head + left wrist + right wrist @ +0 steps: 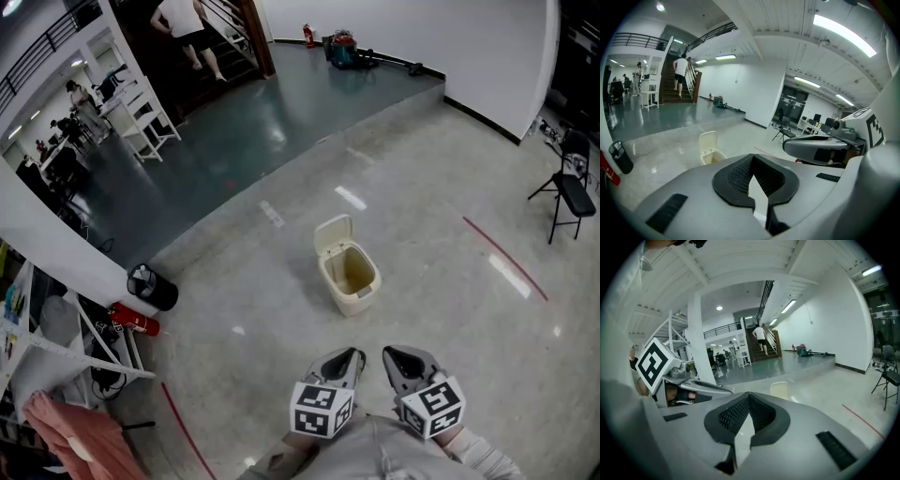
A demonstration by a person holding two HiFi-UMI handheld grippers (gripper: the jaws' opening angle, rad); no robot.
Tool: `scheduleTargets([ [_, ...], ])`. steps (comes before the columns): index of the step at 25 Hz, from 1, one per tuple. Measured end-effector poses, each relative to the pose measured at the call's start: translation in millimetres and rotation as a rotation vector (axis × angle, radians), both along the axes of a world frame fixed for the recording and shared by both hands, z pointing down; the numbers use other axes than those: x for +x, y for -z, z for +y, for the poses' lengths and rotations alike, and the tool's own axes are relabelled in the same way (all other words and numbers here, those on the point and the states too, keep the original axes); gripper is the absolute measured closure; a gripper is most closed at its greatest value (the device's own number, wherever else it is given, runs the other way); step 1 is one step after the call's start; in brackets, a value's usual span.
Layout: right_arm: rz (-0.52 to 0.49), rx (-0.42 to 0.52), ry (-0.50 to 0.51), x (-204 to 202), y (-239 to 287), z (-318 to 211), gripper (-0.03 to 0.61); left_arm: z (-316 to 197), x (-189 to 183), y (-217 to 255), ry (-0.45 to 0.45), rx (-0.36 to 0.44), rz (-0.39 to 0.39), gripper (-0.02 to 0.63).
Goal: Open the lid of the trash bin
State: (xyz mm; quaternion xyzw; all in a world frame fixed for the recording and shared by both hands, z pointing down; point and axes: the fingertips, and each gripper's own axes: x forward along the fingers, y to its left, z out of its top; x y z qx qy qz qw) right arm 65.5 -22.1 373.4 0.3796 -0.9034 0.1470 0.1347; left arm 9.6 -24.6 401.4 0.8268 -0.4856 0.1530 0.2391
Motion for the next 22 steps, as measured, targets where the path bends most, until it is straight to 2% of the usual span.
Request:
scheduleTargets([
  [9,-0.007,0.041,-0.006,1,13,1,0.58,2,5,5,-0.017,0.014,-0.014,0.609],
  [22,-0.003,0.041,0.016,-5,9,-4,0.58,-4,2,1,-0.014,0.009,-0.015,0.609],
])
